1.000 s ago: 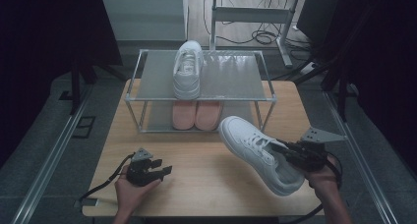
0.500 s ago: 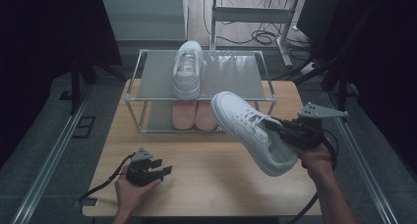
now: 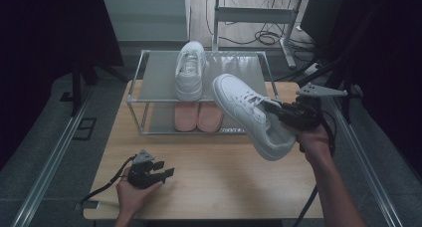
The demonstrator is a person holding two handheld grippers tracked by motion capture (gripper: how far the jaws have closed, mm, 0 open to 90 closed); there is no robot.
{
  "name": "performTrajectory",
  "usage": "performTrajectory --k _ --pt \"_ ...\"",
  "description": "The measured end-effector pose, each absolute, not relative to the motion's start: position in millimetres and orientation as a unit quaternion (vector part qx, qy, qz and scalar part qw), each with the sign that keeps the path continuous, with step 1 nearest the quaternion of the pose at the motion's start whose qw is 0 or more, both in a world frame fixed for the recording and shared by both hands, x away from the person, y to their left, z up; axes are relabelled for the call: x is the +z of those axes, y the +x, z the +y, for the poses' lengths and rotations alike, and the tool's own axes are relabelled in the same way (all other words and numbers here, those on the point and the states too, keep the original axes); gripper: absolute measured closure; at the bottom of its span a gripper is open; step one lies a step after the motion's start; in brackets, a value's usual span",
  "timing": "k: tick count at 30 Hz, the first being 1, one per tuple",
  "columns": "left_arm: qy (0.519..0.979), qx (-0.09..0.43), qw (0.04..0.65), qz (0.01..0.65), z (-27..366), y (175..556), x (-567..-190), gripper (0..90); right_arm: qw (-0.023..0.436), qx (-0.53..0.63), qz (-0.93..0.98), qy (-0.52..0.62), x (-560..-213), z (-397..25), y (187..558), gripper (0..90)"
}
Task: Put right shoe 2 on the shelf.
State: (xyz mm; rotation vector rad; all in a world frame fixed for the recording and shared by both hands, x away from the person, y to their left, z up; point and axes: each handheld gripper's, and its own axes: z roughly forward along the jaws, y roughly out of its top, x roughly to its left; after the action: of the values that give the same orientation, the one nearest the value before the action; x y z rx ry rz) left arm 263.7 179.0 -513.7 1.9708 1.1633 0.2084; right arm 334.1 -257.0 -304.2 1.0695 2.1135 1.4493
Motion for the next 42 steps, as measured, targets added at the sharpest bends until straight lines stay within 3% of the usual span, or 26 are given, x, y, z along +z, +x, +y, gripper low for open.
performTrajectory --k 21,42 --pt "0.785 0.084 0.407 0.459 179 264 -514 47.3 0.202 0.486 0.718 0.455 -277 -222 394 80.9" --pt "0.785 0.085 0.408 0.459 180 265 -515 47.3 0.208 0.442 0.698 0.523 -272 -188 459 81.0"
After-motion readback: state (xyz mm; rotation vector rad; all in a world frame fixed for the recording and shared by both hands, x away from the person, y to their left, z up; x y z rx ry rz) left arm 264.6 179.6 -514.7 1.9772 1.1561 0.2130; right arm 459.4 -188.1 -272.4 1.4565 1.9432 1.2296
